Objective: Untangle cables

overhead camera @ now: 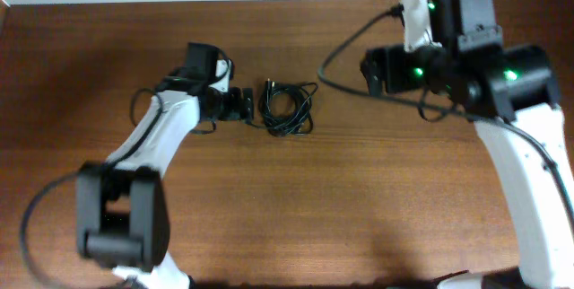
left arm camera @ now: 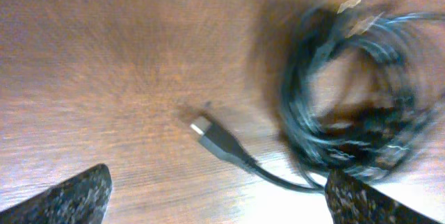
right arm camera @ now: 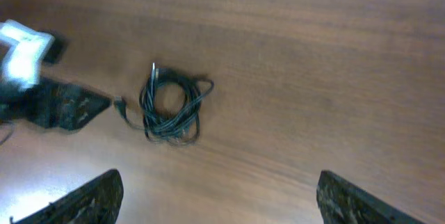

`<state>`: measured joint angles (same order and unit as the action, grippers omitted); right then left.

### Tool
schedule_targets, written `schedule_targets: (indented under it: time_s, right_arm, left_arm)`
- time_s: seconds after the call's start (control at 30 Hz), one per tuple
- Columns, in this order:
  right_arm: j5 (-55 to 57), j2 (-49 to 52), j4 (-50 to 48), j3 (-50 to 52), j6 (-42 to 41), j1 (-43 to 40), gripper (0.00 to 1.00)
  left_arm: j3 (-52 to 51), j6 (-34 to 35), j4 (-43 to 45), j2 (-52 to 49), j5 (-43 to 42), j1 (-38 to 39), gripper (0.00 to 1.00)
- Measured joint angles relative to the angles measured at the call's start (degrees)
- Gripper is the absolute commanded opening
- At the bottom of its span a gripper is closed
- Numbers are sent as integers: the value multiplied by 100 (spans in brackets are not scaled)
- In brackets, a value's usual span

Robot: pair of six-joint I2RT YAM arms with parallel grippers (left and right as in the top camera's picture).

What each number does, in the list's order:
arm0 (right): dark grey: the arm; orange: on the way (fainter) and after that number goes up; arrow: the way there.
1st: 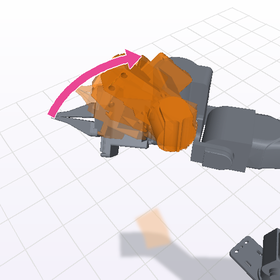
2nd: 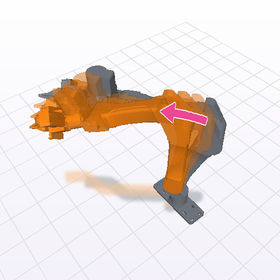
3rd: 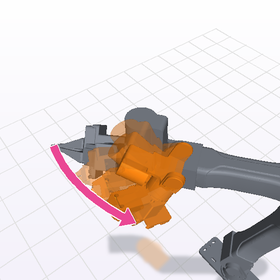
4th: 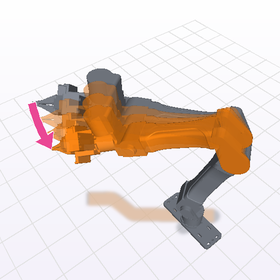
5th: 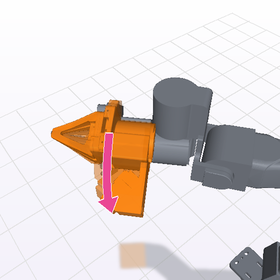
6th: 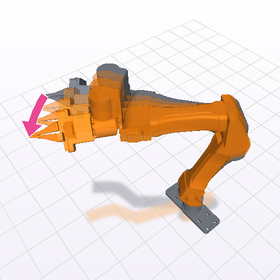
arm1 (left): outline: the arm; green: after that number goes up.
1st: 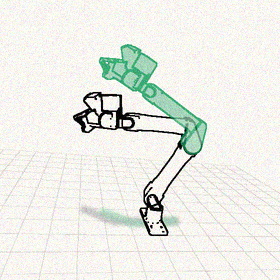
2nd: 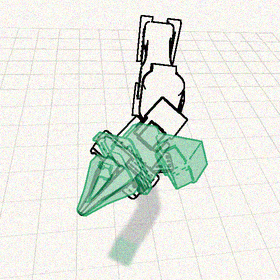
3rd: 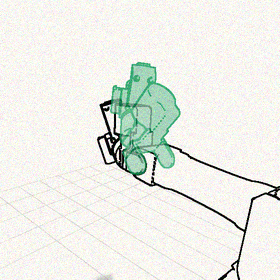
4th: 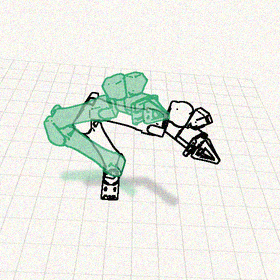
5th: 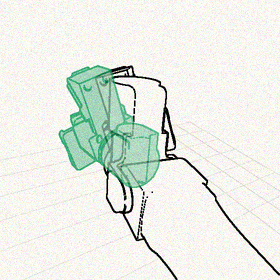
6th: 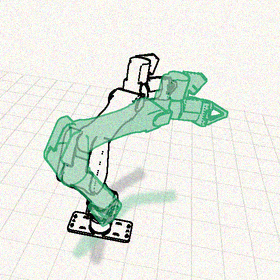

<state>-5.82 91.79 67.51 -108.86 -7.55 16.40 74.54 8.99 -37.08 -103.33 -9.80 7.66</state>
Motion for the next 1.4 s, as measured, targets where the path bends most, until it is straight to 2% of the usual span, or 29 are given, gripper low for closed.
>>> schedule_targets:
  time_s: [0.1,0.37,0.57,0.8,0.97,1.17,1.4]
  right_arm:
    - [-2,671,-393,4,-286,37,88]
    - [-22,2094,-1386,129,-542,540,88]
    - [-48,2647,-1762,129,-597,990,88]
    - [68,3348,-1589,129,-693,1091,87]
    - [190,3405,-1661,131,-1655,981,87]
    - [199,3407,-1961,131,-3005,942,82]
    - [214,3591,-2002,136,-3777,942,81]
  left_arm:
    - [181,-76,-363,734,-120,-2,98]
    - [708,-125,-1331,3626,-289,17,98]
    - [719,-122,-1808,4763,-291,20,98]
    - [719,-125,-2138,5064,-291,17,98]
    - [719,-122,-2229,4948,-291,17,99]
    - [719,-122,-2234,4911,-291,20,99]
    - [719,-122,-2319,4911,-291,17,99]
